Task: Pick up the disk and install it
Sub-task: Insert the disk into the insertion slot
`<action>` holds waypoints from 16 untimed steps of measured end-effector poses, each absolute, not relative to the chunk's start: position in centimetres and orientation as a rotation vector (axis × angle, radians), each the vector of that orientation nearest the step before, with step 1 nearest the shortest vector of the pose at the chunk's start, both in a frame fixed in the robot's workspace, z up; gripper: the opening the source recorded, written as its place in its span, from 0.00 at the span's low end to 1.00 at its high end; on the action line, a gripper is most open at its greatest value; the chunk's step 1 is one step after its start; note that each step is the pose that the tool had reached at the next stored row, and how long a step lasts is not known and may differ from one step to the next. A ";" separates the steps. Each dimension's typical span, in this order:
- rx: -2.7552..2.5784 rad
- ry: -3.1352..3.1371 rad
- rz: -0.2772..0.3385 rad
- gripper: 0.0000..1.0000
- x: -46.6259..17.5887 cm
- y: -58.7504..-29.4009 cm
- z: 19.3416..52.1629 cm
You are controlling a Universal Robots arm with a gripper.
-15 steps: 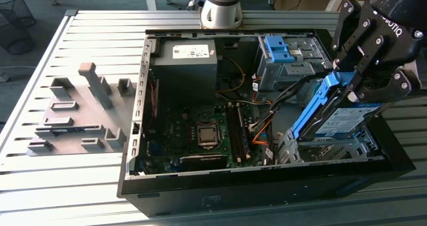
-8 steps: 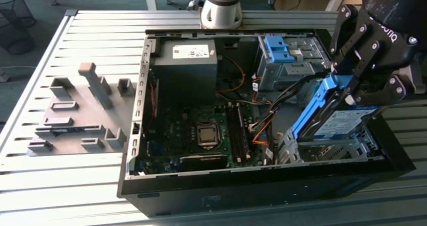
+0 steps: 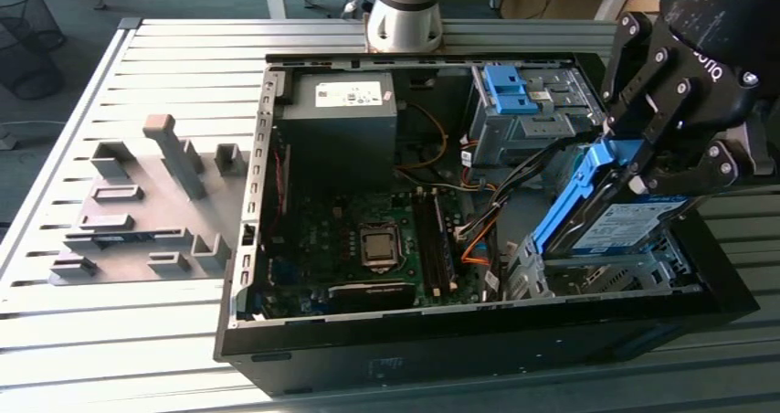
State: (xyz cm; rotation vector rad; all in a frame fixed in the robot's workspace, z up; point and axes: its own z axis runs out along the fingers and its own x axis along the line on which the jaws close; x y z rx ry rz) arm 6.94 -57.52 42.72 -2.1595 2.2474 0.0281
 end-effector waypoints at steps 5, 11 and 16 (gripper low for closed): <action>-2.160 2.248 0.027 0.37 7.0 -57.5 42.7; -2.160 2.248 0.027 0.44 7.0 -57.5 42.1; -2.160 2.248 0.027 0.42 7.0 -57.5 41.2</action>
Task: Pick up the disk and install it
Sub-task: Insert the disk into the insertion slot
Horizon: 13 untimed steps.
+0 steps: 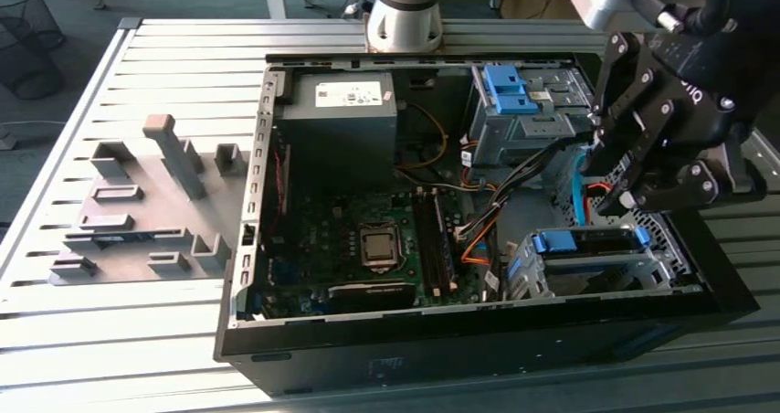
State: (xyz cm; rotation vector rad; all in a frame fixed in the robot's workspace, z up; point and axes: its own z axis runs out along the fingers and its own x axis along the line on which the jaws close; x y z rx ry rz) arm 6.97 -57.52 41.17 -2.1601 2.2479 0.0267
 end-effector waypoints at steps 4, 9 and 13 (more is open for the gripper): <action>-2.160 2.248 0.027 0.30 7.0 -57.5 40.4; -2.160 2.248 0.027 0.11 7.0 -57.5 39.5; -2.160 2.248 0.027 0.11 7.0 -57.6 38.8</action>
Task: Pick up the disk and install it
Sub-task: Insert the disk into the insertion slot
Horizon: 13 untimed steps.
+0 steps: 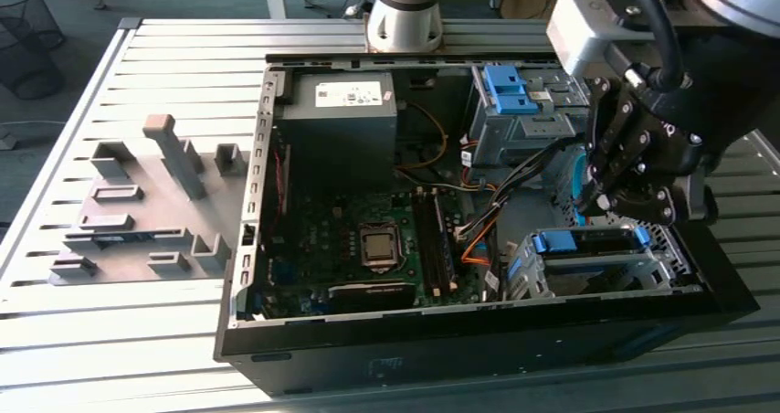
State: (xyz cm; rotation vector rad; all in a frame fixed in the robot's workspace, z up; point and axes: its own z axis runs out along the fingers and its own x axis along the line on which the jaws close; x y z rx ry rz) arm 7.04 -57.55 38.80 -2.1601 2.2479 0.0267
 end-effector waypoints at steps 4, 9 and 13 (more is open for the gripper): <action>-2.160 2.248 0.027 0.11 7.1 -57.6 38.1; -2.160 2.248 0.027 0.11 7.1 -57.6 37.2; -2.160 2.248 0.027 0.11 7.1 -57.6 36.4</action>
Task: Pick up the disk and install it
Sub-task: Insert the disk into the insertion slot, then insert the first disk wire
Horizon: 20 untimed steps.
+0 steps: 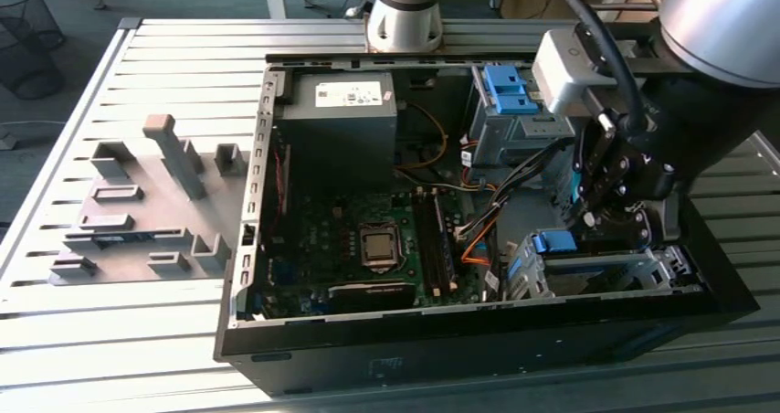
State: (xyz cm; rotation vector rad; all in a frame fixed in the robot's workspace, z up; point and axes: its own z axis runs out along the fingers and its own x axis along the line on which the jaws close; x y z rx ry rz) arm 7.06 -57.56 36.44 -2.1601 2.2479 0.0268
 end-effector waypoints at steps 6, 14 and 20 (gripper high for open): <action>-2.160 2.248 0.027 0.11 7.1 -57.6 36.1; -2.160 2.248 0.027 0.11 7.1 -57.6 36.0; -2.160 2.248 0.028 0.11 8.1 -57.6 36.0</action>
